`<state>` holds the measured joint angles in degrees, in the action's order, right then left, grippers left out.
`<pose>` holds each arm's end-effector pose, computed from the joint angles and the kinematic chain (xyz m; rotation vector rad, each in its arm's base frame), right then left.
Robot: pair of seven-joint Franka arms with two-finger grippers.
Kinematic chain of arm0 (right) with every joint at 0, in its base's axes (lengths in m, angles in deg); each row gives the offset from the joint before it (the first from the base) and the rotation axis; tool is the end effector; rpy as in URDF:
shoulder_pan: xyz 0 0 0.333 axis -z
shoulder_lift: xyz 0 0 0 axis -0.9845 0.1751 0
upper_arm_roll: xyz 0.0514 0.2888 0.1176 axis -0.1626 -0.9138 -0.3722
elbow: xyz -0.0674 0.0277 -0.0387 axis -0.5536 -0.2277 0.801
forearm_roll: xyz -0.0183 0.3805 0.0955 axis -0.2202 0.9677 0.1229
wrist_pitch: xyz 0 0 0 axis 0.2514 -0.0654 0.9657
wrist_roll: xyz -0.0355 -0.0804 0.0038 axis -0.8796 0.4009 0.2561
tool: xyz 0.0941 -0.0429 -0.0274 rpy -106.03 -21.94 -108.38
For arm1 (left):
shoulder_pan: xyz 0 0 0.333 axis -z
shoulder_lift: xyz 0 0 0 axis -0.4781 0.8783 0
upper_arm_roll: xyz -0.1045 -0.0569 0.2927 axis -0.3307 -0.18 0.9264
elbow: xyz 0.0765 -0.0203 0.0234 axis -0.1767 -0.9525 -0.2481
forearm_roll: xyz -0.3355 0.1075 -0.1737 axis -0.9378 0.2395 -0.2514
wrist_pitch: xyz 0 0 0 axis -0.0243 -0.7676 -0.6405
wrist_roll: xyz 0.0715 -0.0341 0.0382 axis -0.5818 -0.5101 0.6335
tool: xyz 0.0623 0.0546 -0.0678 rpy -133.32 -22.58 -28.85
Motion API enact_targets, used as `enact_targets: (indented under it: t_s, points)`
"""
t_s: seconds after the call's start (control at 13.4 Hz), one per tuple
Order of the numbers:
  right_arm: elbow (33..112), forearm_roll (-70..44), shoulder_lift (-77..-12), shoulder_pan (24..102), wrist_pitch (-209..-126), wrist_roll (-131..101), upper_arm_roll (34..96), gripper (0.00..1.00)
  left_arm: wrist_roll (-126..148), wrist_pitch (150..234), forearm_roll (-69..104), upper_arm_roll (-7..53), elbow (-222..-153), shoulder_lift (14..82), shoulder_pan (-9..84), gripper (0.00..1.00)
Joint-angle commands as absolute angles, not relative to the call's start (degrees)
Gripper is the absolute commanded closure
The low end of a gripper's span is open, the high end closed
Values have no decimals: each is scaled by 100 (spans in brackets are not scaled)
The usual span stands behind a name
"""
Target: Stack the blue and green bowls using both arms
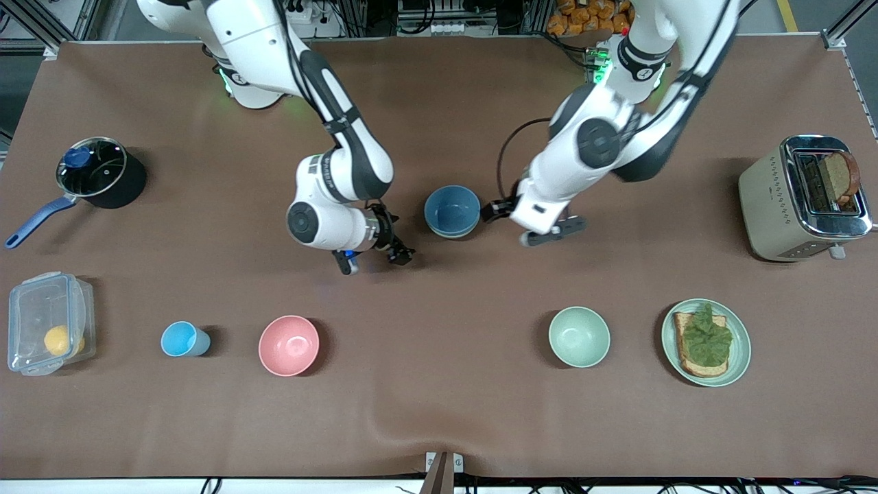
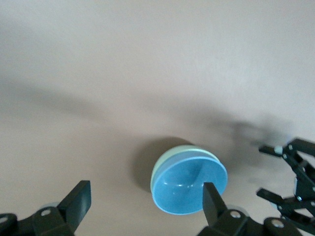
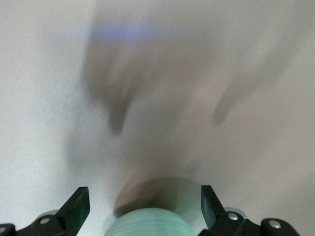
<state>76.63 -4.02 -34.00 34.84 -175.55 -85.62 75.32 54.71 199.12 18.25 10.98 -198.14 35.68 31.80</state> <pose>0.5343 0.3471 0.2127 -2.4548 1.5317 0.6751 0.5117 -0.3281 0.3904 2.8742 0.5658 -0.1903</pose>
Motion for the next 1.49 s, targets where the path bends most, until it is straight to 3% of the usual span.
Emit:
enact_targets:
  t_s: [0.0, 0.22, 0.52, 0.82, 1.12, 1.41]
  points:
    - [7791, -1046, -3808, 3562, -17006, -8486, 7793, 0, 5509, 19038, 2120, 1073, -19486, 3048, 2805, 0]
    - [7608, -1698, -4020, 3579, -16322, -8442, 8205, 0, 5491, 17852, 2499, 1056, -18669, 2845, 2549, 0]
    - [7054, -2060, -4099, 3579, -15100, -7400, 9074, 0, 4968, 16883, 2552, 1223, -17728, 2809, 2269, 0]
    - [6728, -2339, -4082, 3623, -14668, -6037, 9849, 0, 3015, 16461, 2535, 1950, -17673, 2450, 2118, 0]
    - [6368, -3121, -4222, 4184, -14614, -5245, 9842, 0, 2155, 16354, 2543, 3268, -17655, 2239, 2724, 0]
    - [6113, -3220, -4573, 5149, -14596, -3770, 9562, 0, 1923, 16275, 2534, 3332, -17664, 2203, 2672, 0]
